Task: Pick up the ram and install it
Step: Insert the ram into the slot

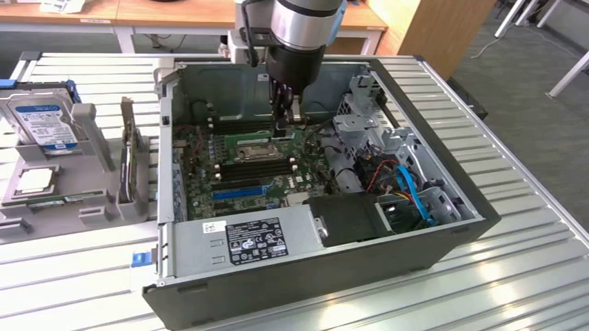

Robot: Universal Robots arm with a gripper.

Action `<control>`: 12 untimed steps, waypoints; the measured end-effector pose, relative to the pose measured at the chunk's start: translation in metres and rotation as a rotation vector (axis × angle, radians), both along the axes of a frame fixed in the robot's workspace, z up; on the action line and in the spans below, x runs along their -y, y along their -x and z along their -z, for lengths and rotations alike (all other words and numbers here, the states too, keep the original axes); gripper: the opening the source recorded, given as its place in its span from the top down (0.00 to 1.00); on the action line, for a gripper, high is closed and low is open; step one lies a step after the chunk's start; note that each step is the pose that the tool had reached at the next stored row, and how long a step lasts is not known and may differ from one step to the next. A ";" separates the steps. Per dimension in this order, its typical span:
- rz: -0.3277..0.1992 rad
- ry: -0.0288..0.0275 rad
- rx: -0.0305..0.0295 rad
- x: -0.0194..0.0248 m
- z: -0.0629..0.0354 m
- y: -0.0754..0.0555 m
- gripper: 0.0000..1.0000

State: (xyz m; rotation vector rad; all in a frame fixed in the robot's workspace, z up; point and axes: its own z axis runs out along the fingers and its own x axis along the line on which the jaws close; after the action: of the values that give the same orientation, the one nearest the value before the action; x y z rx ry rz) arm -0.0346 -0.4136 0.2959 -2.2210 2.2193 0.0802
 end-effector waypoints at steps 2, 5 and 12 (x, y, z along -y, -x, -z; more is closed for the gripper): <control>0.000 0.0000 -0.0001 0.0000 0.0021 0.000 0.88; 0.000 0.0000 -0.0001 0.0000 0.0052 0.000 0.88; 0.000 0.0001 -0.0001 0.0000 0.0135 0.000 0.88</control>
State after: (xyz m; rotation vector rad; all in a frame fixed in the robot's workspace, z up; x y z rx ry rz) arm -0.0346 -0.4136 0.2823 -2.2211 2.2194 0.0802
